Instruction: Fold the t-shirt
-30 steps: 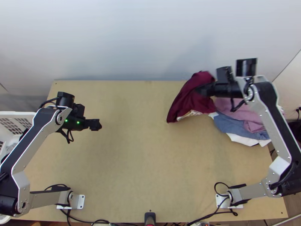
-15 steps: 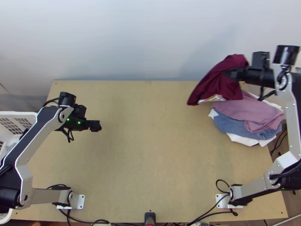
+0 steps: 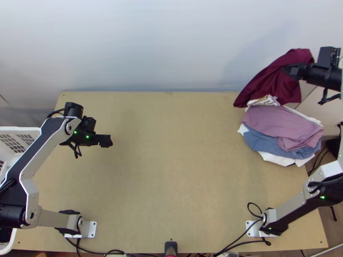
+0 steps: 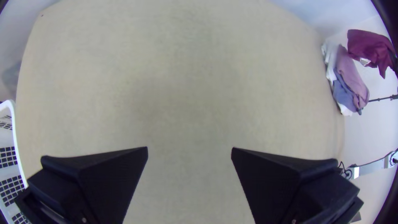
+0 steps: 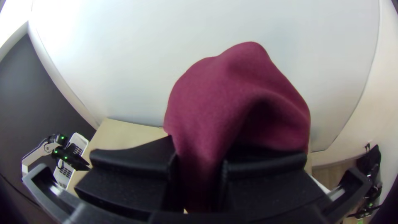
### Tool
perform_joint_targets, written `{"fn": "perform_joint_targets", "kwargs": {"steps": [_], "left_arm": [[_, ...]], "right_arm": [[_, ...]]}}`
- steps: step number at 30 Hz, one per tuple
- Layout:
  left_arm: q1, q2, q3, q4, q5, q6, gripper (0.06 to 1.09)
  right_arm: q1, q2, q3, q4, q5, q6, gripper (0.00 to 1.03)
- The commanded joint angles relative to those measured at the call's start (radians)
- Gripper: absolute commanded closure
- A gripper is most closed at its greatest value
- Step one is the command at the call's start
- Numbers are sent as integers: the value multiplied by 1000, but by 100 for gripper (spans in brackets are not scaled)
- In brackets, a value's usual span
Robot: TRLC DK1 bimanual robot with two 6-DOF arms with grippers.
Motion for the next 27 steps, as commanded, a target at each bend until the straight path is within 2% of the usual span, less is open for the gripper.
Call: {"fn": "perform_joint_targets", "kwargs": {"steps": [1,5,15,20,24,27], "left_arm": [[14,19,11,0,-1,15,11],[13,19,3,-3,1,15,11],[-4,22,0,1,1,12,11],[-12,26,6,1,1,9,11],[-19,24,8,-2,1,9,11],[-27,21,2,-5,1,9,11]], "right_arm": [[-34,44,72,-41,-5,-24,100],[-96,4,-18,-47,-7,-63,100],[-323,-115,-394,-49,-16,-270,100],[-399,-160,-532,-87,-16,-322,100],[-454,-200,-604,-107,-14,-330,100],[-510,-212,-701,-109,-14,-365,92]]}}
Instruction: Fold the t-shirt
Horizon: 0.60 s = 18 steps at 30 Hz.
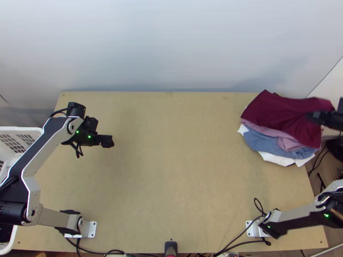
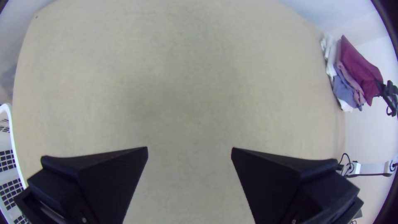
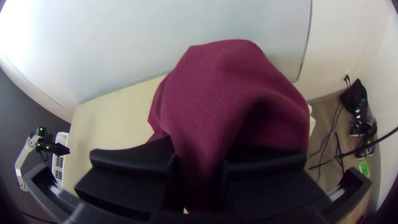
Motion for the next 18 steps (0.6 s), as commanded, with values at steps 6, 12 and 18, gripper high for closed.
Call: {"fn": "perform_joint_targets", "kwargs": {"steps": [6,12,18], "left_arm": [[-30,-7,0,-5,0,-4,11],[-31,-8,0,-5,0,-3,10],[-25,-13,1,-3,-1,2,10]], "right_arm": [[-202,10,-328,-13,17,-175,75],[-231,63,-282,4,20,-164,23],[-176,71,-162,4,22,-106,8]]}}
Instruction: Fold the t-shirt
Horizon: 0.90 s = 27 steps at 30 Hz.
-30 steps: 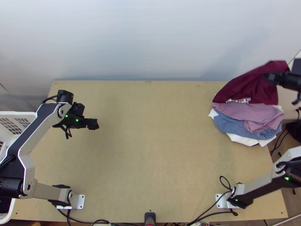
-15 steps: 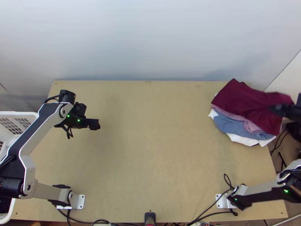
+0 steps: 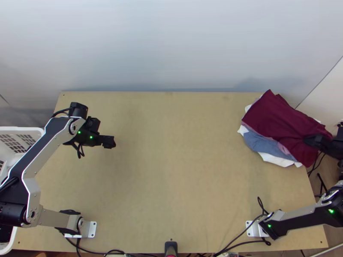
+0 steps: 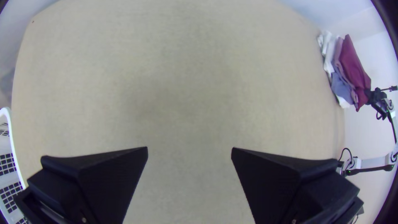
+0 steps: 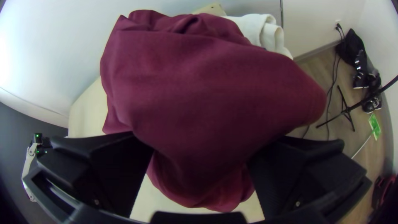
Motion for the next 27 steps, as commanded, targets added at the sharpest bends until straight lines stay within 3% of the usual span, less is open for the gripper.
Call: {"fn": "perform_joint_targets", "kwargs": {"steps": [1,7,10,19,23,27], "left_arm": [[5,-6,3,1,-1,7,10],[23,-18,-5,-1,-1,12,10],[30,-24,-11,-2,-1,16,10],[25,-26,-18,-1,-1,22,10],[22,-29,-18,-1,-1,22,10],[28,-35,-18,-1,-3,22,10]], "right_arm": [[34,17,106,4,-1,57,8],[50,1,239,4,22,116,5],[38,-11,270,4,67,115,5],[-48,-11,249,6,90,84,5],[-58,-9,235,12,98,84,14],[-91,1,238,61,124,100,5]]}}
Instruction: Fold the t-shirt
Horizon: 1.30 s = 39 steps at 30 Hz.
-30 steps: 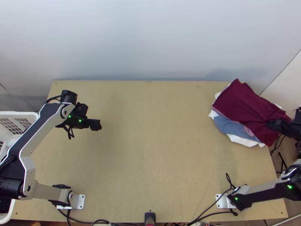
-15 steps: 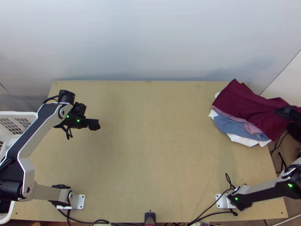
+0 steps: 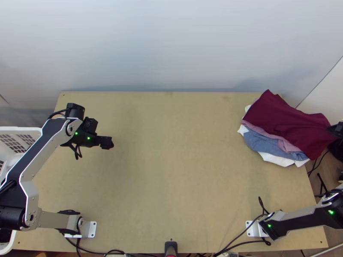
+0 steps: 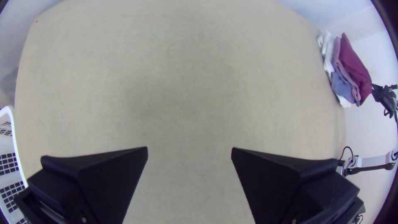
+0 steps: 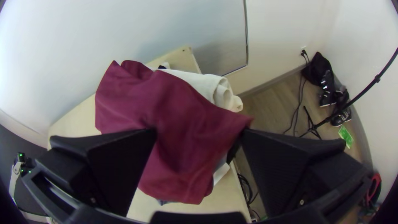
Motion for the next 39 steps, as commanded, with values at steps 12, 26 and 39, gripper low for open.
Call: {"fn": "perform_joint_targets", "kwargs": {"steps": [12,26,39], "left_arm": [[8,-96,-1,28,-2,-14,10],[149,-462,-96,283,-39,-32,10],[252,-1008,-581,683,-36,-31,10]], "right_arm": [[-56,-106,-32,71,51,21,4],[108,-597,-345,285,78,119,4],[548,-1126,-840,693,480,294,5]]}}
